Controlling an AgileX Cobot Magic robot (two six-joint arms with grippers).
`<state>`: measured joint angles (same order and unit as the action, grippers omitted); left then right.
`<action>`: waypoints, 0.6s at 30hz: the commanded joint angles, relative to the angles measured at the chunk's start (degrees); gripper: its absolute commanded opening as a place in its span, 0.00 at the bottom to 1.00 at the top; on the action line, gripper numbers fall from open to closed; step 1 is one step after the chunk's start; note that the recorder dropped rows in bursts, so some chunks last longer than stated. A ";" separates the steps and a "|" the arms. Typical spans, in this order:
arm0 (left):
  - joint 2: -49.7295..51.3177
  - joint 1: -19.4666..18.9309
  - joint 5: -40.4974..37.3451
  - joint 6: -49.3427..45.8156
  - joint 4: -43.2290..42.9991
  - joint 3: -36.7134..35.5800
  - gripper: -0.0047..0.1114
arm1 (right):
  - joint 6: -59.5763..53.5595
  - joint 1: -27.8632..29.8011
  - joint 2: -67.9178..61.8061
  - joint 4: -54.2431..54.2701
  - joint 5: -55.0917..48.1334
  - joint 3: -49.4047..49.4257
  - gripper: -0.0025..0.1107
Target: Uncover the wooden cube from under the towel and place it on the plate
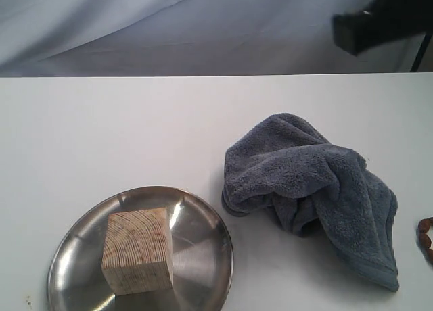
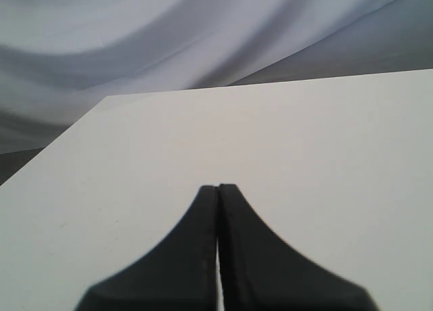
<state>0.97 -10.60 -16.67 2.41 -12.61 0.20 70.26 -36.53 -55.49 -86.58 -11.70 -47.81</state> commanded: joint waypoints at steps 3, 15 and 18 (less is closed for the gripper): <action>-0.26 -0.17 0.33 0.31 0.50 -0.20 0.05 | 0.23 -0.05 18.49 14.62 -2.89 18.88 0.02; -0.26 -0.17 0.33 0.31 0.50 -0.20 0.05 | -6.14 -0.05 35.48 23.25 -3.11 31.86 0.02; -0.26 -0.17 0.33 0.31 0.50 -0.20 0.05 | -31.14 -0.05 36.58 44.58 -4.46 32.65 0.02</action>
<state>0.97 -10.60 -16.67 2.41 -12.61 0.20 58.47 -36.53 -19.91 -57.83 -14.74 -16.05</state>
